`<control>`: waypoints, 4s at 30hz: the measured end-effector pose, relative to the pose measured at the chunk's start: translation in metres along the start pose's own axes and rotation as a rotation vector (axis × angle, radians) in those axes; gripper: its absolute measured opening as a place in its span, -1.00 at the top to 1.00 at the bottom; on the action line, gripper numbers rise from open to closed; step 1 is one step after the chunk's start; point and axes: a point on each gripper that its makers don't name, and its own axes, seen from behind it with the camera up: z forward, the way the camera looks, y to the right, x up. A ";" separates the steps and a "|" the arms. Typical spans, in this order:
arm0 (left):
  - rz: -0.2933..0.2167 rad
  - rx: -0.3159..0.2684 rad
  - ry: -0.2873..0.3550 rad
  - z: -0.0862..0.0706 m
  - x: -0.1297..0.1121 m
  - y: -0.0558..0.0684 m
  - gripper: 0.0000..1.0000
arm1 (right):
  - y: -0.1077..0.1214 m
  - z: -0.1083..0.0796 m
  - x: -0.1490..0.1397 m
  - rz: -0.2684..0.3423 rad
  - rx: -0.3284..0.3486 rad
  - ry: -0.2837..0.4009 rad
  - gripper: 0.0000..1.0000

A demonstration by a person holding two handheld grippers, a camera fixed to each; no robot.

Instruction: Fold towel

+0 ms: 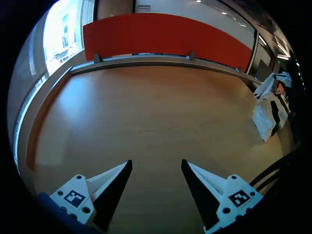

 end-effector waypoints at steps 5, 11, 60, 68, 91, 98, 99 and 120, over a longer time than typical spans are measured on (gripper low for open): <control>0.009 -0.003 -0.001 0.000 0.001 0.002 -0.87 | 0.000 -0.012 -0.013 0.026 -0.012 -0.005 0.97; 0.015 -0.012 -0.002 0.000 0.001 0.005 -0.87 | -0.002 -0.032 -0.039 0.059 -0.031 -0.032 0.97; 0.057 0.002 -0.005 -0.017 -0.010 -0.007 -0.87 | -0.033 -0.057 -0.235 0.247 -0.124 -0.336 0.97; 0.064 0.011 -0.008 -0.019 -0.010 -0.007 -0.87 | -0.035 -0.046 -0.252 0.284 -0.120 -0.367 0.97; 0.064 0.014 -0.016 -0.016 -0.011 -0.003 -0.87 | -0.038 -0.032 -0.267 0.320 -0.130 -0.392 0.95; 0.062 0.012 -0.015 -0.015 -0.009 -0.003 -0.87 | -0.037 -0.038 -0.259 0.316 -0.146 -0.369 0.89; 0.063 0.012 -0.014 -0.015 -0.008 -0.003 -0.87 | -0.037 -0.039 -0.259 0.315 -0.148 -0.367 0.87; 0.069 -0.003 -0.003 -0.013 -0.005 0.001 -0.87 | -0.031 -0.052 -0.233 0.314 -0.182 -0.302 -0.90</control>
